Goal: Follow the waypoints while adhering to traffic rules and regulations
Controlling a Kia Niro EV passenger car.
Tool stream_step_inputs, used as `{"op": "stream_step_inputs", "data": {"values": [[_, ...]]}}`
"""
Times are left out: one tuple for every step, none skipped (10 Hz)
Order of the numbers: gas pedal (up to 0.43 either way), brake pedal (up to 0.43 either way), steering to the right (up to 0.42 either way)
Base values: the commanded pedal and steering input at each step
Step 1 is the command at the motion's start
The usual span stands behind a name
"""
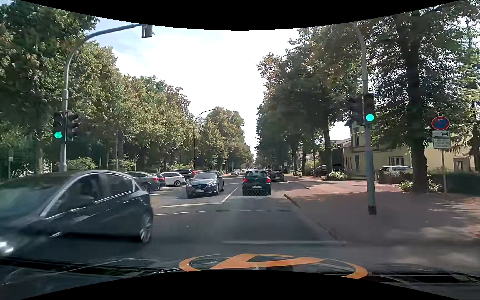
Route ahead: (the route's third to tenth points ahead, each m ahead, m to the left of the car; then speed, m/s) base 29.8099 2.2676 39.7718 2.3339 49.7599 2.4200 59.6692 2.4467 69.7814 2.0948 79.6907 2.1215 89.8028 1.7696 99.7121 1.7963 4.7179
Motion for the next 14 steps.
{"op": "stream_step_inputs", "data": {"values": [[0.228, 0.000, -0.003], [0.228, 0.000, -0.002], [0.228, 0.000, -0.002], [0.228, 0.000, -0.002], [0.228, 0.000, -0.002], [0.228, 0.000, -0.002], [0.228, 0.000, -0.002], [0.228, 0.000, -0.002], [0.220, 0.000, -0.001], [0.220, 0.000, -0.001], [0.220, 0.000, -0.001], [0.220, 0.000, -0.001], [0.220, 0.000, -0.002], [0.220, 0.000, -0.002]]}}
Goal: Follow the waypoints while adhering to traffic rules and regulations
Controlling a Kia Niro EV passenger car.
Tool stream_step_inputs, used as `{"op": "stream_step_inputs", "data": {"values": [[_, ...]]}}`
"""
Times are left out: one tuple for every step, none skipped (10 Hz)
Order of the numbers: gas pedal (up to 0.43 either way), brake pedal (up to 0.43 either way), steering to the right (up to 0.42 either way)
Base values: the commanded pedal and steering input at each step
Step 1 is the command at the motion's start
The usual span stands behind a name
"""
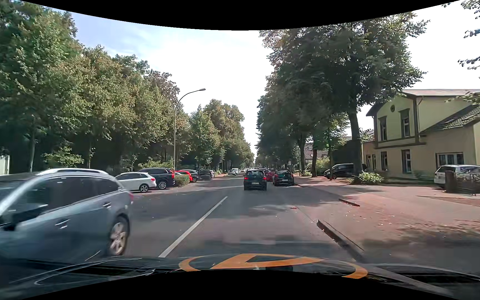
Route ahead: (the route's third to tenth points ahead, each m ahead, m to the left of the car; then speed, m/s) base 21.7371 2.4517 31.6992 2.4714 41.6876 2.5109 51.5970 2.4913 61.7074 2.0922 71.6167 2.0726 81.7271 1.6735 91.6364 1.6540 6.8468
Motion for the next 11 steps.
{"op": "stream_step_inputs", "data": {"values": [[0.220, 0.000, -0.003], [0.220, 0.000, -0.004], [0.209, 0.000, -0.005], [0.197, 0.000, -0.005], [0.189, 0.000, -0.005], [0.189, 0.000, -0.005], [0.177, 0.000, -0.005], [0.177, 0.000, -0.006], [0.169, 0.000, -0.006], [0.169, 0.000, -0.006], [0.157, 0.000, -0.007]]}}
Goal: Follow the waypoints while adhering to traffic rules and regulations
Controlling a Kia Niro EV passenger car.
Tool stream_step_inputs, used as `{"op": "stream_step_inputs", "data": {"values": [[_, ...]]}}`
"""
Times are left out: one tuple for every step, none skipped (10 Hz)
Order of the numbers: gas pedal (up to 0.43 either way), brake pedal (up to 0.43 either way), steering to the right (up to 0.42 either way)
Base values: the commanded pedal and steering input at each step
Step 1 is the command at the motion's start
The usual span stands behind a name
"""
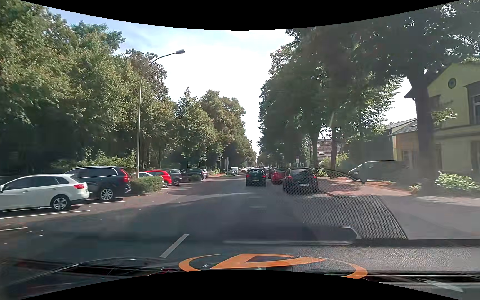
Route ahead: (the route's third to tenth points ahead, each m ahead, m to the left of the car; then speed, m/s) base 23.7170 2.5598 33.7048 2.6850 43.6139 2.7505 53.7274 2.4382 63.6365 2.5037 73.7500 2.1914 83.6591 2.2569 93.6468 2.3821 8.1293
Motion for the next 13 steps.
{"op": "stream_step_inputs", "data": {"values": [[0.157, 0.000, -0.007], [0.157, 0.000, -0.008], [0.150, 0.000, -0.008], [0.150, 0.000, -0.006], [0.150, 0.000, -0.004], [0.150, 0.000, -0.003], [0.150, 0.000, -0.003], [0.138, 0.000, -0.003], [0.138, 0.000, -0.003], [0.130, 0.000, -0.004], [0.118, 0.000, -0.005], [0.110, 0.000, -0.005], [0.098, 0.000, -0.005]]}}
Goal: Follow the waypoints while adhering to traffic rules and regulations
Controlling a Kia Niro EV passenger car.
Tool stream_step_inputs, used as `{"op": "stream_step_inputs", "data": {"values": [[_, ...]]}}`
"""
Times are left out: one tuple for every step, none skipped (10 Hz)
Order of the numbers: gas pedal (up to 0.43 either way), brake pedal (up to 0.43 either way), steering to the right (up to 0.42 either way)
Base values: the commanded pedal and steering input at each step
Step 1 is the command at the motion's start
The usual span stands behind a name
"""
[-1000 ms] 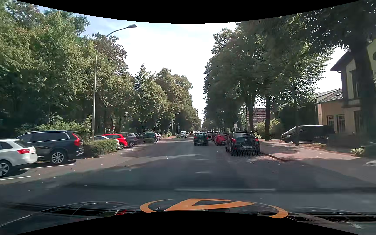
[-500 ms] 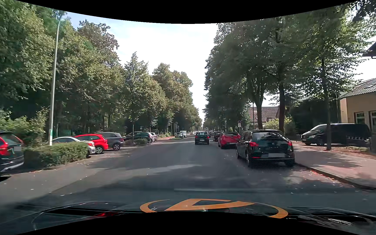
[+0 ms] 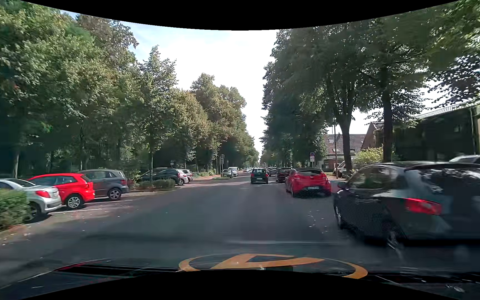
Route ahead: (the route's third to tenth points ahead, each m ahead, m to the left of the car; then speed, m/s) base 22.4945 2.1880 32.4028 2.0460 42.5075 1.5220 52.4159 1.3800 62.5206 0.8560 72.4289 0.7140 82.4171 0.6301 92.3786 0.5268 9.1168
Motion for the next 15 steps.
{"op": "stream_step_inputs", "data": {"values": [[0.087, 0.000, -0.005], [0.079, 0.000, -0.005], [0.079, 0.000, -0.006], [0.079, 0.000, -0.006], [0.079, 0.000, -0.005], [0.079, 0.000, -0.004], [0.079, 0.000, -0.004], [0.079, 0.000, -0.003], [0.079, 0.000, -0.001], [0.079, 0.000, 0.003], [0.079, 0.000, 0.004], [0.079, 0.000, 0.005], [0.079, 0.000, 0.005], [0.079, 0.000, 0.006], [0.079, 0.000, 0.006]]}}
